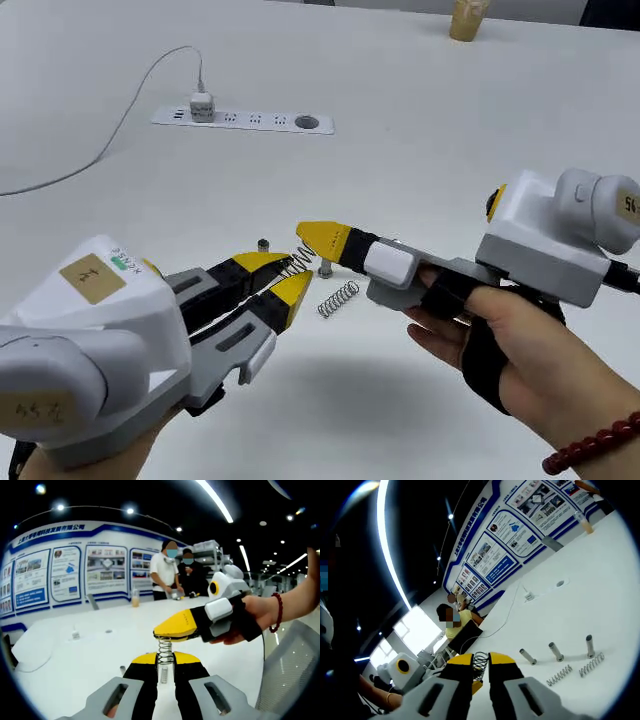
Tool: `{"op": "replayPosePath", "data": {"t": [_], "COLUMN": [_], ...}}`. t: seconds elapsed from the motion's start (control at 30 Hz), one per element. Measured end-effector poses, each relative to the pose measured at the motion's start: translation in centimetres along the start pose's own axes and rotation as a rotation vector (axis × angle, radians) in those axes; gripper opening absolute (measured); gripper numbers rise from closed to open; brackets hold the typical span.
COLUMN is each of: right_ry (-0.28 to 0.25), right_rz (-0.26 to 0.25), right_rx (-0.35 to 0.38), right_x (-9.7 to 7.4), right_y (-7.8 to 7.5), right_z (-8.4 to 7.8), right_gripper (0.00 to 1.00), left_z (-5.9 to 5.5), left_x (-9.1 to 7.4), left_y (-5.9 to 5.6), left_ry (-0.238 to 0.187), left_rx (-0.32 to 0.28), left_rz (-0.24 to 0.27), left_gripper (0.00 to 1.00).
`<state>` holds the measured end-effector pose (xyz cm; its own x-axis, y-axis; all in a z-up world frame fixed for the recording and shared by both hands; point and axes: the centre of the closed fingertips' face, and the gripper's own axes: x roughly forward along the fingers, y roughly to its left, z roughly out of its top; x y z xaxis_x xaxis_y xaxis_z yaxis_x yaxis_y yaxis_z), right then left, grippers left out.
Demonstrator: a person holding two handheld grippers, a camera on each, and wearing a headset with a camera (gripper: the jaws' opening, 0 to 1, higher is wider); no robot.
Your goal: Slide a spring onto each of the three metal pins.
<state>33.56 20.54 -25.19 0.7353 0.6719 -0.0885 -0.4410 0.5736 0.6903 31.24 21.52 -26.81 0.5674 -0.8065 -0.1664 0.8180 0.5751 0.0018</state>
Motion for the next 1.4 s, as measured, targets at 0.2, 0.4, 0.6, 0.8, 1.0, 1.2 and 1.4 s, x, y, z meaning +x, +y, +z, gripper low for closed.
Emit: {"op": "replayPosePath", "data": {"t": [0.2, 0.4, 0.6, 0.8, 1.0, 1.2, 1.4], "right_ry": [0.018, 0.045, 0.064, 0.071, 0.058, 0.06, 0.079], "right_rz": [-0.008, -0.033, -0.058, -0.083, -0.105, -0.116, -0.12], "right_rx": [-0.095, -0.19, -0.295, -0.382, -0.416, -0.445, -0.498], "right_x": [0.4, 0.7, 1.1, 1.7, 2.5, 3.5, 4.6], "right_y": [0.1, -0.4, -0.8, -1.8, -2.7, -3.5, -4.1], "right_z": [-0.2, -0.5, -0.5, -0.3, 0.3, 0.3, -0.1], "right_gripper": [0.12, 0.12, 0.12, 0.12, 0.12, 0.12, 0.12], "left_z": [-0.5, -1.9, -3.2, -4.6, -5.2, -5.7, -6.2], "left_x": [0.1, 0.1, -0.1, -0.3, -0.5, -0.4, -0.5], "left_y": [0.1, -0.1, 0.0, 0.2, 0.6, 0.9, 1.2], "left_ry": [0.041, 0.106, 0.161, 0.216, 0.233, 0.247, 0.258], "left_rx": [0.016, 0.051, 0.036, 0.004, -0.021, -0.036, -0.043], "left_rz": [-0.007, -0.017, -0.011, -0.002, 0.01, 0.028, 0.035], "left_gripper": [0.11, 0.16, 0.23, 0.32, 0.39, 0.46, 0.49]}}
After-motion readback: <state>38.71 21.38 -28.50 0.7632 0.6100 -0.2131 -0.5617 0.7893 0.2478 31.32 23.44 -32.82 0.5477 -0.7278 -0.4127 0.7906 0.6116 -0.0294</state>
